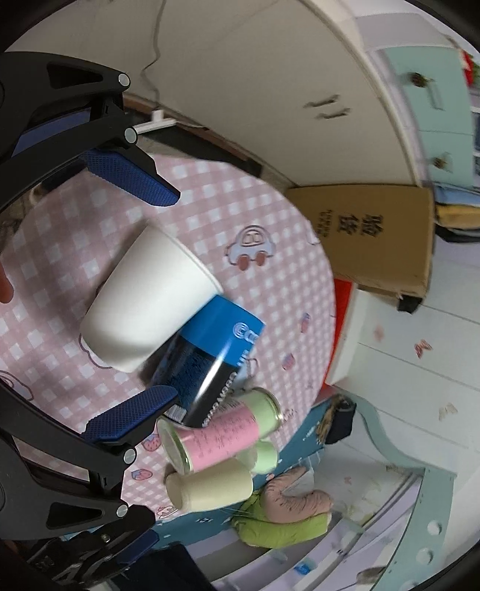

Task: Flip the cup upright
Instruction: 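Move the right tool toward the white paper cup lying on its side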

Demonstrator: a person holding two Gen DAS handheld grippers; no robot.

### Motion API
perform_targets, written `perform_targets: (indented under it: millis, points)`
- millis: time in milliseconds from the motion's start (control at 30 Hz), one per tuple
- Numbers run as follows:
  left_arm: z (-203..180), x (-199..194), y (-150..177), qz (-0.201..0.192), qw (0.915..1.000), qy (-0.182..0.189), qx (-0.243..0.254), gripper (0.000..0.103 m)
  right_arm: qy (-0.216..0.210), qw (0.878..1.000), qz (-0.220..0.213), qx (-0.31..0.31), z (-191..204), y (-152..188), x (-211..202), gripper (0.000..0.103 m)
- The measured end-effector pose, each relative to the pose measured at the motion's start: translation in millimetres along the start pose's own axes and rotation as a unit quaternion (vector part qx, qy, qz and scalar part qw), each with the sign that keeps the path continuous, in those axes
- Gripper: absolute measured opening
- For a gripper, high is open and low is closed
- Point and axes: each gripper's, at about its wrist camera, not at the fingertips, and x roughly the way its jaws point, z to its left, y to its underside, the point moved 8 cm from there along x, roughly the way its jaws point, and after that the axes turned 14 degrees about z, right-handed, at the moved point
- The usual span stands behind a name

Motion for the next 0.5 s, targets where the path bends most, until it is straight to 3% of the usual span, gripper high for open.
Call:
perform_targets:
  millis: [167,500]
  points:
    - [3,27,5,0.035,0.9992,-0.008,-0.018,0.098,-0.004,1.0,0.012,0.003,-2,3,12,0.096]
    - [12,47,4,0.052,0.9984,-0.007,-0.019,0.097,-0.005,1.0,0.024,0.003,-4,7,18,0.096]
